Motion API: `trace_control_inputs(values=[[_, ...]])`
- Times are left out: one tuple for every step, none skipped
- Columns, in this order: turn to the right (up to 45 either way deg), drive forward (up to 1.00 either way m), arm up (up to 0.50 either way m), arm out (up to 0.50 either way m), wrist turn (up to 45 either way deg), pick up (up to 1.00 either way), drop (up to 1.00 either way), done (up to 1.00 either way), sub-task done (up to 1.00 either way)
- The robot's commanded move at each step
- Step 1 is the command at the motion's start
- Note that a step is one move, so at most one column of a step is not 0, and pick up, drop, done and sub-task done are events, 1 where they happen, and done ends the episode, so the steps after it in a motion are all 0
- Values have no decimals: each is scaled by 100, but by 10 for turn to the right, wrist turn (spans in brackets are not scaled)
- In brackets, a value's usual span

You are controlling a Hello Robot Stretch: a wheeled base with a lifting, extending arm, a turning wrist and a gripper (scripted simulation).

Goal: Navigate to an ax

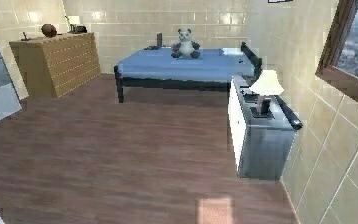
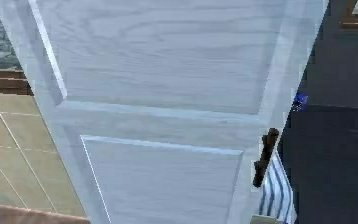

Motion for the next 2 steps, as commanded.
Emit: trace_control_inputs(values=[[0, 100, 0, 0, 0, 0, 0, 0, 0], [-120, 0, 0, 0, 0, 0, 0, 0, 0]])
